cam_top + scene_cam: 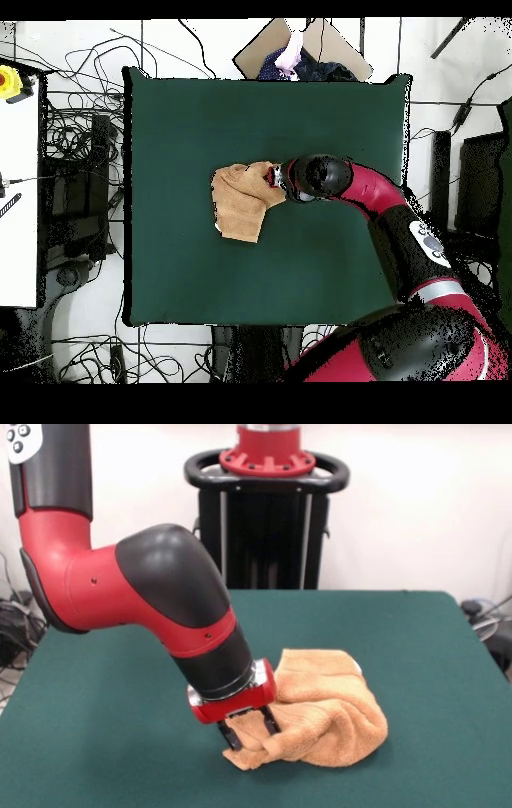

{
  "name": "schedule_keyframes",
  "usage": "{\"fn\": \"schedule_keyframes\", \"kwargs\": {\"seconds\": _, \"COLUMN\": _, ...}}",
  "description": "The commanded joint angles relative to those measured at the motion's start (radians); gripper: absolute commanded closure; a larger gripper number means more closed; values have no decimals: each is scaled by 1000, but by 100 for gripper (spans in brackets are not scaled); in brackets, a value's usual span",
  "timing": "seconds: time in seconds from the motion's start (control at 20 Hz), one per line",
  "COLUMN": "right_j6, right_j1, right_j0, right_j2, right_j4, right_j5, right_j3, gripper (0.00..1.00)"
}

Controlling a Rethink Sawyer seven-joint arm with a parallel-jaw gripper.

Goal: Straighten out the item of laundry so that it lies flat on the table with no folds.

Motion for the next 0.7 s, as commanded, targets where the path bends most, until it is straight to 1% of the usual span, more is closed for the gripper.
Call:
{"fn": "schedule_keyframes", "kwargs": {"seconds": 0.05, "right_j6": 8, "right_j1": 49, "right_j0": 30, "right_j2": 20, "right_j4": -36, "right_j5": -69, "right_j3": 75, "gripper": 0}}
{"fn": "schedule_keyframes", "kwargs": {"seconds": 0.15, "right_j6": 30, "right_j1": 46, "right_j0": 39, "right_j2": 8, "right_j4": -23, "right_j5": -52, "right_j3": 71, "gripper": 0}}
{"fn": "schedule_keyframes", "kwargs": {"seconds": 0.45, "right_j6": 46, "right_j1": 30, "right_j0": 48, "right_j2": 4, "right_j4": -11, "right_j5": -37, "right_j3": 72, "gripper": 0}}
{"fn": "schedule_keyframes", "kwargs": {"seconds": 0.7, "right_j6": 61, "right_j1": 53, "right_j0": 59, "right_j2": 11, "right_j4": 12, "right_j5": -28, "right_j3": 43, "gripper": 0}}
